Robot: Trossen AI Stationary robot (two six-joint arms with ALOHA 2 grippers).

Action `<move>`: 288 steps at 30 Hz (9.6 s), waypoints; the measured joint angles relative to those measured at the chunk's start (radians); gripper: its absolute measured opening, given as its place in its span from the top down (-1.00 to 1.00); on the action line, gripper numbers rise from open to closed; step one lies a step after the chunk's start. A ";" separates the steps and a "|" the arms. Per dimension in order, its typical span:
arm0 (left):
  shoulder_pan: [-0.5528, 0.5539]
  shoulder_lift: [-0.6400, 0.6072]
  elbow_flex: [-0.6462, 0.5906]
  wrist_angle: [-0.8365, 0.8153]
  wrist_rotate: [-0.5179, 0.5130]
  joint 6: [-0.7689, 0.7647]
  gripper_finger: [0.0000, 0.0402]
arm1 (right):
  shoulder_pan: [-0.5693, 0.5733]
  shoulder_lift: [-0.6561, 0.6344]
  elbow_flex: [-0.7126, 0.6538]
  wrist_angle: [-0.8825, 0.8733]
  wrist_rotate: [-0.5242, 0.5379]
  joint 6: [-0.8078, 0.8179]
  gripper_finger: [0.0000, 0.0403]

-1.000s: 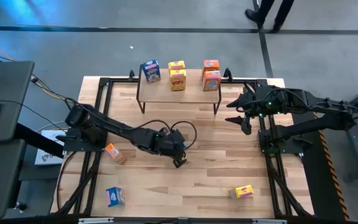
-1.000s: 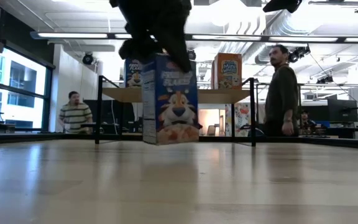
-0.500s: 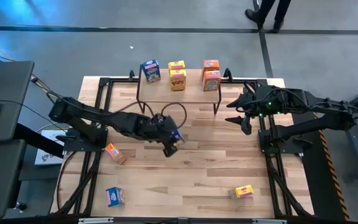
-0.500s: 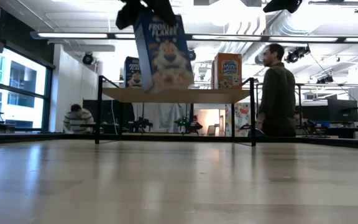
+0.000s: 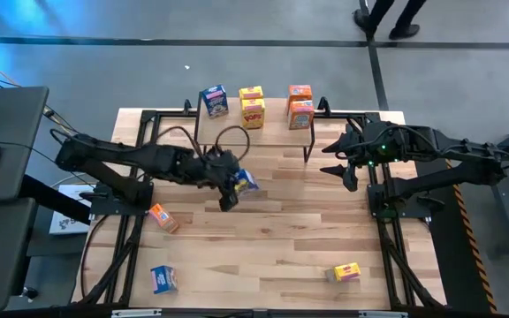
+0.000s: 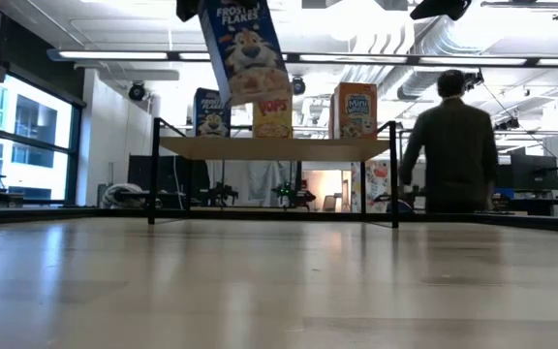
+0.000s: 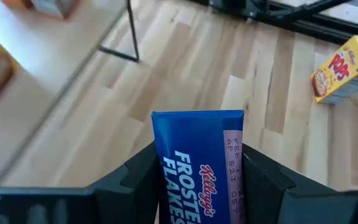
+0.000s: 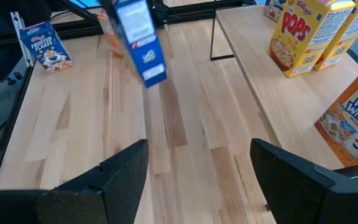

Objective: Stack cereal on shelf
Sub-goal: Put the right blue cereal box and aligned with the other blue cereal box on the shelf, then put the yellow cereal box and aligned with the other yellow cereal boxes on the shelf

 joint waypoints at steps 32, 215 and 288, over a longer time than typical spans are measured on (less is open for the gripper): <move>0.605 -0.180 0.000 -0.147 0.238 0.562 0.20 | 0.000 0.000 0.000 0.000 0.001 0.021 -0.37; 0.779 0.145 0.395 -0.449 0.330 0.900 -0.34 | 0.000 0.000 0.000 -0.001 0.087 0.074 -0.37; 0.158 0.029 0.394 -0.690 0.174 0.115 -0.34 | 0.000 0.000 0.000 -0.055 -0.222 0.031 -0.37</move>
